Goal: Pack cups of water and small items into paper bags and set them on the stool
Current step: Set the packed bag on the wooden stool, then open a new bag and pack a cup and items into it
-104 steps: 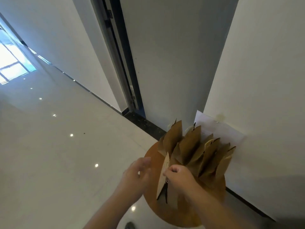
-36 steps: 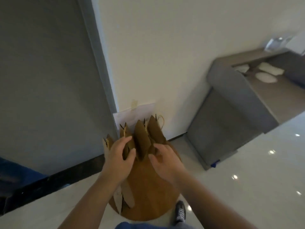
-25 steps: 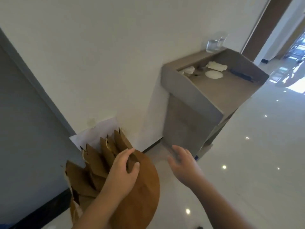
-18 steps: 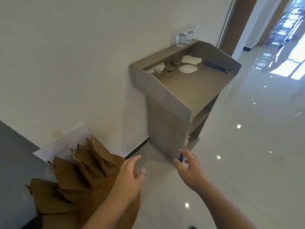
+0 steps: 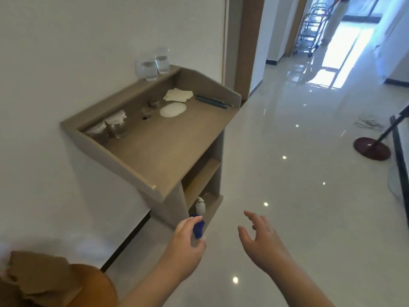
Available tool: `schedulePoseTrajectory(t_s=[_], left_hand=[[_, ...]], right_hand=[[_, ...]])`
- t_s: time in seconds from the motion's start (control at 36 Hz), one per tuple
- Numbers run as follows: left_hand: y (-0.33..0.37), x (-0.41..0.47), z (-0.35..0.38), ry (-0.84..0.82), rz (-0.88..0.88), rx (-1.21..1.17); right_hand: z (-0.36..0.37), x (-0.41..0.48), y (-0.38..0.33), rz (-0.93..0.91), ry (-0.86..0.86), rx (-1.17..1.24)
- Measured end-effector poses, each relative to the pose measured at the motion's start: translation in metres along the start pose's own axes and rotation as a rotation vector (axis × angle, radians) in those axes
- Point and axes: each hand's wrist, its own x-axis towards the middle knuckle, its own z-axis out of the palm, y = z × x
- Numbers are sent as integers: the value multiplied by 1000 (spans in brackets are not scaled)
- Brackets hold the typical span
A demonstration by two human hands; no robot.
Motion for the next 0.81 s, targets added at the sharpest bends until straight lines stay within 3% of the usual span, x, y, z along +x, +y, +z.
schedulePoseTrajectory(t_s=[0.44,0.58,0.81], left_hand=[[11,219,11,118,-112,-104],[18,253,11,179,-113,-50],[2,298,38,312,-296,-102]], right_hand=[[-24,199,-40,-78,-140,-142],[-17,260,-41,-125,-242,-196],[15,367,-32,-254,-451,-235]])
